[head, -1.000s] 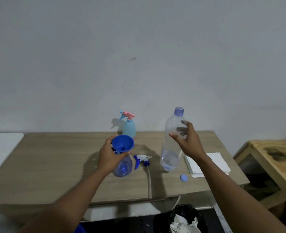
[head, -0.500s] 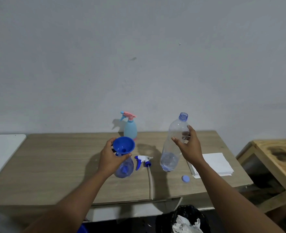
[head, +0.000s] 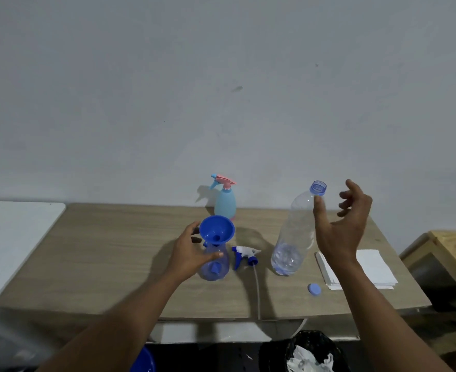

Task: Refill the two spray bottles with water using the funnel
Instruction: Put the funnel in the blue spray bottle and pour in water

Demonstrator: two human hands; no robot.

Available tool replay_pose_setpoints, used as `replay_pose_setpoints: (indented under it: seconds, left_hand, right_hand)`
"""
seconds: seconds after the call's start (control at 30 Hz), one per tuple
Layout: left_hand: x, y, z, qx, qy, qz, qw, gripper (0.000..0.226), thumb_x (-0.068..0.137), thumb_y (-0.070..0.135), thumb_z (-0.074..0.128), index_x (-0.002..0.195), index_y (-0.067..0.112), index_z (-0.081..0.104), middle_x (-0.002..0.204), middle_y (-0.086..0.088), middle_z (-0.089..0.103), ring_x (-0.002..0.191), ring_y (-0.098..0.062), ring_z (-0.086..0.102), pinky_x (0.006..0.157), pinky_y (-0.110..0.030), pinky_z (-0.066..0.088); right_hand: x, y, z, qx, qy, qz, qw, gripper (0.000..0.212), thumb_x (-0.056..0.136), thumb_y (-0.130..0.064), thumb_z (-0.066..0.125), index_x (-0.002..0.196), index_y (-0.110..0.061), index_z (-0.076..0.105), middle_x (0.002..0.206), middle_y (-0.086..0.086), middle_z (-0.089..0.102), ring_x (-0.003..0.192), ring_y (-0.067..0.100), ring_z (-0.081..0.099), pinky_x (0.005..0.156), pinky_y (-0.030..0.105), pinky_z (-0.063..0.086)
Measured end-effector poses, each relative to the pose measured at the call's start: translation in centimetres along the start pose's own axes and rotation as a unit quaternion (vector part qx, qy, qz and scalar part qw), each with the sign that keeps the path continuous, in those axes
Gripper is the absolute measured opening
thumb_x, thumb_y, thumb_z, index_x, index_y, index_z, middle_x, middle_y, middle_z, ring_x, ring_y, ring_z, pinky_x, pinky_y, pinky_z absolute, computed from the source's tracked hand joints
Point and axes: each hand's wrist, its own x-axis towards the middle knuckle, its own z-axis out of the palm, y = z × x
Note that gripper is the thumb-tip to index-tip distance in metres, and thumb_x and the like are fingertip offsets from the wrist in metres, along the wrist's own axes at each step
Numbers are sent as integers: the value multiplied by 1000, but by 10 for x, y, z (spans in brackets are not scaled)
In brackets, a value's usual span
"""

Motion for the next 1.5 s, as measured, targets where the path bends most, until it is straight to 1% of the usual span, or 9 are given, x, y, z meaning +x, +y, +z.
replay_pose_setpoints:
  seconds: [0.1,0.23,0.37,0.6,0.83,1.07,1.3,1.4,1.5]
  left_hand:
    - [5,-13,-2,13,-52,-23,998,83,50,26,100,122,23,59,113,11,64,104,-14,61,76,-21,48]
    - [12,-27,0,33,-103,-44,993,71,52,21,99,113,23,62,107,4,65,98,-18,61,68,-19,46]
    - [18,-32,5,16,-104,-51,993,54,60,6,94,102,21,64,95,7,67,87,-16,65,61,-13,49]
    - [22,-29,4,-15,-120,-65,991,46,67,-4,87,102,18,65,96,5,66,84,-13,63,58,-13,50]
    - [24,-36,4,9,-139,-45,989,51,65,16,92,105,32,65,108,8,69,102,-11,65,81,-26,55]
    - [23,-42,4,22,-138,-36,990,67,68,19,90,127,23,60,115,10,66,104,-8,63,81,-20,52]
    - [20,-58,-3,6,-90,-36,995,66,63,10,93,121,17,63,106,3,71,98,-12,66,80,-15,50]
    - [18,-61,-8,14,-77,-23,997,67,60,11,94,120,13,65,105,2,72,93,-11,66,76,-9,50]
    - [15,-61,-12,3,-70,-23,997,64,54,22,89,113,22,64,94,20,73,85,1,66,75,-6,49]
  right_hand:
    - [-6,-14,15,20,-68,-72,995,44,87,-12,75,126,-7,55,105,0,50,82,16,51,71,17,43]
    - [-20,-21,44,41,-286,-32,957,43,85,-15,78,124,-19,60,102,-2,59,86,14,58,71,26,50]
    - [-36,-15,74,29,-458,58,886,60,80,-26,82,133,-30,56,115,-11,60,103,8,58,82,22,50]
    - [-43,-12,109,17,-588,78,805,100,62,-37,95,147,-33,43,134,-18,52,120,4,54,94,20,47]
    - [-48,-15,124,20,-589,66,805,96,67,-27,93,147,-31,40,131,-17,47,120,8,53,99,30,55]
    - [-48,-21,119,142,-473,177,851,96,60,-23,97,141,-34,45,130,-5,50,115,17,63,88,28,60]
    - [-23,-29,106,188,-378,214,881,91,58,-39,95,136,-40,49,129,-6,54,115,20,63,90,31,58]
    - [-37,-14,91,184,-373,243,876,84,68,-29,92,139,-35,47,132,-6,52,111,18,63,76,28,61]
    - [-69,14,82,109,-414,245,870,84,66,-30,94,136,-29,47,128,-5,55,104,16,65,80,30,60]
